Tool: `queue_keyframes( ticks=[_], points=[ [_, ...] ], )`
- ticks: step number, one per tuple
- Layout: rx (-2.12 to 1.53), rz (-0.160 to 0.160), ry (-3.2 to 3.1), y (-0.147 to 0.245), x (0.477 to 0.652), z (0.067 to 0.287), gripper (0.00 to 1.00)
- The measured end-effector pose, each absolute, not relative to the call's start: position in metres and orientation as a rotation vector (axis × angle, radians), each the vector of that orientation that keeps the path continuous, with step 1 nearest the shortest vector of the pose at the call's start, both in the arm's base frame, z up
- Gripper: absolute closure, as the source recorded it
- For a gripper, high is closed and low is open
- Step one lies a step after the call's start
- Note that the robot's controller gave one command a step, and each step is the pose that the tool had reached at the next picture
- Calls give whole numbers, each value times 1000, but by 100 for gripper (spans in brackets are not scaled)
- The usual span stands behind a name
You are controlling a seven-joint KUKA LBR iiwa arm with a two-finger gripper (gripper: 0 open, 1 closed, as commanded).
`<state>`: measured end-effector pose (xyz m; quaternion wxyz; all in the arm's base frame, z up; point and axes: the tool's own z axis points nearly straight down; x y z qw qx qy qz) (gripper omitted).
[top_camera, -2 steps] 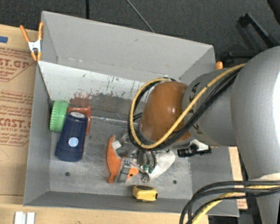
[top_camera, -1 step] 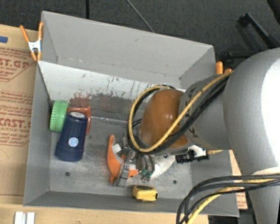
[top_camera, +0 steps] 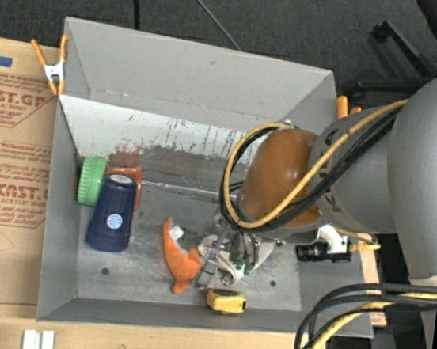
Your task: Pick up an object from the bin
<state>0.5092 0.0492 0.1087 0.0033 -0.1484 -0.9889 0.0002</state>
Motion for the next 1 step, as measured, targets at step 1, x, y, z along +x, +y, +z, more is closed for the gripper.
queue_keyframes(
  ticks=[1],
  points=[
    [-426,-2,-3123,18,508,115,0]
  ],
)
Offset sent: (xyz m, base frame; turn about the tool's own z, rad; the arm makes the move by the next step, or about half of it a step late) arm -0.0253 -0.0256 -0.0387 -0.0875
